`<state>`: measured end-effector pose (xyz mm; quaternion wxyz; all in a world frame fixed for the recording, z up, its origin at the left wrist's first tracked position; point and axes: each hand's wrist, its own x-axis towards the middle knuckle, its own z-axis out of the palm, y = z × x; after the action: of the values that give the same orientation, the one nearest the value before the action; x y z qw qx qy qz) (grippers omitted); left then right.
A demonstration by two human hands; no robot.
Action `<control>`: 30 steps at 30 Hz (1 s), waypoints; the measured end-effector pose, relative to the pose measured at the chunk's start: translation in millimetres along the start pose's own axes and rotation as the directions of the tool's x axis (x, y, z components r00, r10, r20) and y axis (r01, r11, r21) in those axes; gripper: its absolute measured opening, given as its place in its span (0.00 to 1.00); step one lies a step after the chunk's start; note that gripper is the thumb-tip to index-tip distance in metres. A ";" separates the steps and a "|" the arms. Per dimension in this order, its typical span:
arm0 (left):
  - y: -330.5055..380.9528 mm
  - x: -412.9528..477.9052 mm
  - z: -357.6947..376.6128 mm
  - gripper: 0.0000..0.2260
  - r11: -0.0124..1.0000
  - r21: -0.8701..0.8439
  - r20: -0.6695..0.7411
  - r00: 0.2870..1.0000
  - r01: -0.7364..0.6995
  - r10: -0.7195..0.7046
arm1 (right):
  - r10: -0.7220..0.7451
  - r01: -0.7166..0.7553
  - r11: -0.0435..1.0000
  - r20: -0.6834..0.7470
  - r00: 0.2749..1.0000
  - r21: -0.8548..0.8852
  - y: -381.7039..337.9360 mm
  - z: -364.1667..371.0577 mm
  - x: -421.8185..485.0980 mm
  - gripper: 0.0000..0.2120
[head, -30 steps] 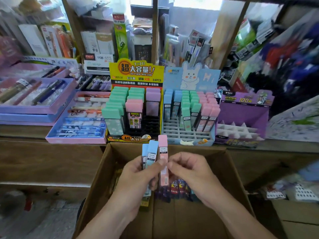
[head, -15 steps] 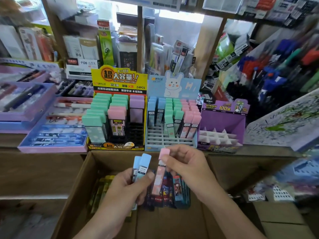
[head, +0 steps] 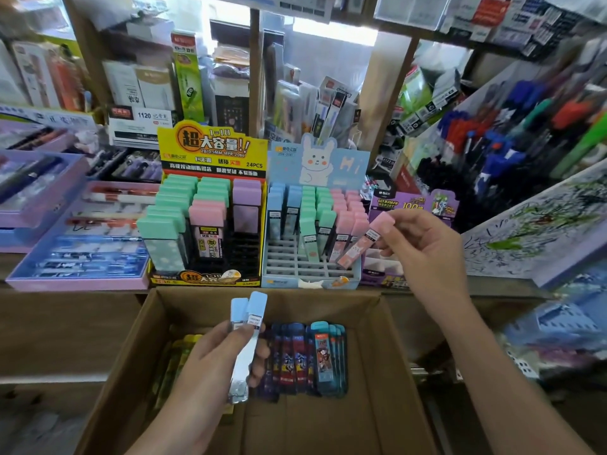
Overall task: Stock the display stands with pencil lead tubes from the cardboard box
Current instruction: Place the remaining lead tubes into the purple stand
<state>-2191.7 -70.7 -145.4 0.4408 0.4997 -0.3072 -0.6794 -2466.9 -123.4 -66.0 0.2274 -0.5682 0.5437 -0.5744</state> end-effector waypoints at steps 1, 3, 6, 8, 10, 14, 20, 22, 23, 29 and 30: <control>-0.3 0.5 -0.5 0.08 1.000 -0.003 -0.004 1.000 -0.001 0.001 | -0.010 0.010 1.000 0.004 1.000 -0.020 1.1 -0.6 1.9 0.05; -0.6 1.1 -1.4 0.08 1.000 -0.013 -0.011 1.000 -0.003 0.003 | -0.019 0.019 0.999 0.015 1.000 -0.044 3.2 -1.1 4.4 0.06; -0.9 1.8 -3.1 0.08 1.000 -0.015 -0.011 1.000 0.000 0.000 | -0.012 0.014 0.998 0.034 0.999 -0.068 8.0 -1.9 7.1 0.06; -1.6 2.1 -4.2 0.09 1.000 -0.013 -0.006 1.000 -0.006 0.006 | -0.001 0.006 0.997 0.060 0.998 -0.082 11.3 -2.4 7.9 0.07; -1.9 2.4 -4.9 0.09 1.000 0.002 -0.004 1.000 -0.010 0.010 | 0.001 0.006 0.996 0.082 0.997 -0.089 13.9 -2.8 7.8 0.08; -1.9 2.6 -5.1 0.09 1.000 0.006 0.000 1.000 -0.011 0.011 | -0.023 0.037 0.992 0.118 0.993 -0.119 17.9 -5.1 9.4 0.05; -2.0 1.8 -4.7 0.09 1.000 0.010 -0.002 1.000 -0.015 0.015 | -0.087 0.138 0.946 0.178 0.980 -0.295 21.5 -7.3 15.5 0.08; -1.6 1.2 -4.8 0.09 1.000 0.009 -0.004 1.000 -0.012 0.012 | -0.120 0.192 0.913 0.213 0.970 -0.360 21.1 -6.6 18.1 0.10; -1.5 1.0 -4.9 0.09 1.000 0.009 -0.006 1.000 -0.011 0.011 | -0.139 0.224 0.893 0.235 0.962 -0.389 20.9 -5.9 19.3 0.10; -0.7 0.1 -5.3 0.08 1.000 0.006 -0.003 1.000 -0.004 0.004 | -0.218 0.363 0.795 0.330 0.918 -0.485 23.4 -2.5 21.1 0.08; -0.7 0.0 -5.4 0.08 1.000 0.006 -0.002 1.000 -0.003 0.003 | -0.227 0.373 0.789 0.332 0.916 -0.488 23.8 -2.7 20.8 0.08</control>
<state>-2186.8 -70.3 -147.7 0.4408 0.5014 -0.3092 -0.6773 -2483.1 -148.0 -77.9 0.0305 -0.7576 0.5515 -0.3479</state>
